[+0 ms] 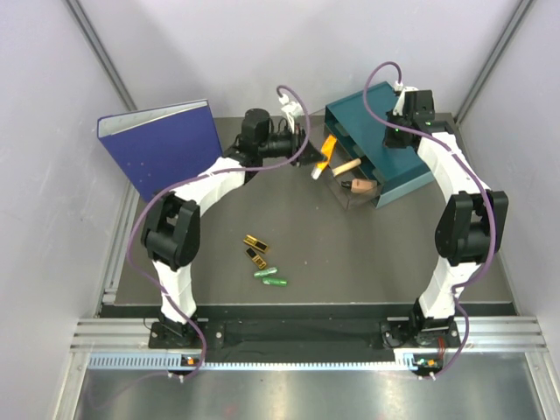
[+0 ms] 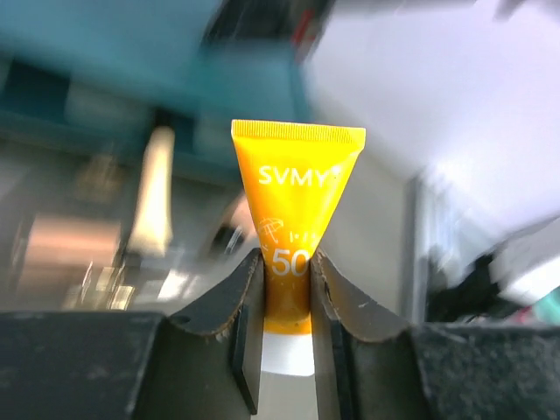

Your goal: Organize the makeup

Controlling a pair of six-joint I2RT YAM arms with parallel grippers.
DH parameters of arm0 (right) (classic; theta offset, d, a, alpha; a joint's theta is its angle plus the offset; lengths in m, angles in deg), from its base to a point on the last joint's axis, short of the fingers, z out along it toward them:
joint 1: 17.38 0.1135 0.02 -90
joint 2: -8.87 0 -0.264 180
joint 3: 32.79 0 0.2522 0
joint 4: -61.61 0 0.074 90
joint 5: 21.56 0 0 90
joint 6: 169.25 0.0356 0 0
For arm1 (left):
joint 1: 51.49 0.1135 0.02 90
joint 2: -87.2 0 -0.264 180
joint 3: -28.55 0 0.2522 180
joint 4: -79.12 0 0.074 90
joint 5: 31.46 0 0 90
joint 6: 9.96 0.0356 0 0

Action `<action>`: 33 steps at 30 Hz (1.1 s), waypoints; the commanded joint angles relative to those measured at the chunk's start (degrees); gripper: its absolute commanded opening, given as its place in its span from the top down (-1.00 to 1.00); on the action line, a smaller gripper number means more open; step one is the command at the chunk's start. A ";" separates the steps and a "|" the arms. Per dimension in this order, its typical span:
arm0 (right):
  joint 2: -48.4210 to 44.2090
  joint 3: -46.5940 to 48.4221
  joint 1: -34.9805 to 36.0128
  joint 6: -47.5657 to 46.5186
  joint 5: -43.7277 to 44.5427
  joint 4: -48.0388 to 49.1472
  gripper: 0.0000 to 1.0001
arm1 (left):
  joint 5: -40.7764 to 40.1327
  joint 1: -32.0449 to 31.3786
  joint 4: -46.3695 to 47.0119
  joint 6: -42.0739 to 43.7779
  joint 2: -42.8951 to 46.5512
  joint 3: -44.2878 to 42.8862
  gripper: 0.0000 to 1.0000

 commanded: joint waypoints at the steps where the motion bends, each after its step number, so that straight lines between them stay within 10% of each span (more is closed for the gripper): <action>1: 3.06 -1.74 0.50 0.00 -1.57 -6.28 1.00 | 2.09 0.11 49.53 -38.17 -3.57 -0.84 1.00; 7: 2.79 -2.45 0.50 -0.09 -1.48 -6.02 1.00 | -3.46 -0.59 58.57 -45.99 -11.05 -7.96 0.77; 21: 3.41 -1.40 0.50 -0.18 -1.40 -6.37 1.00 | -14.54 -3.23 14.37 -10.32 -10.17 -13.59 -0.01; 33: 3.85 -0.60 0.50 -0.18 -1.40 -6.63 1.00 | -17.52 -2.97 10.85 -6.44 -9.57 -14.83 -0.57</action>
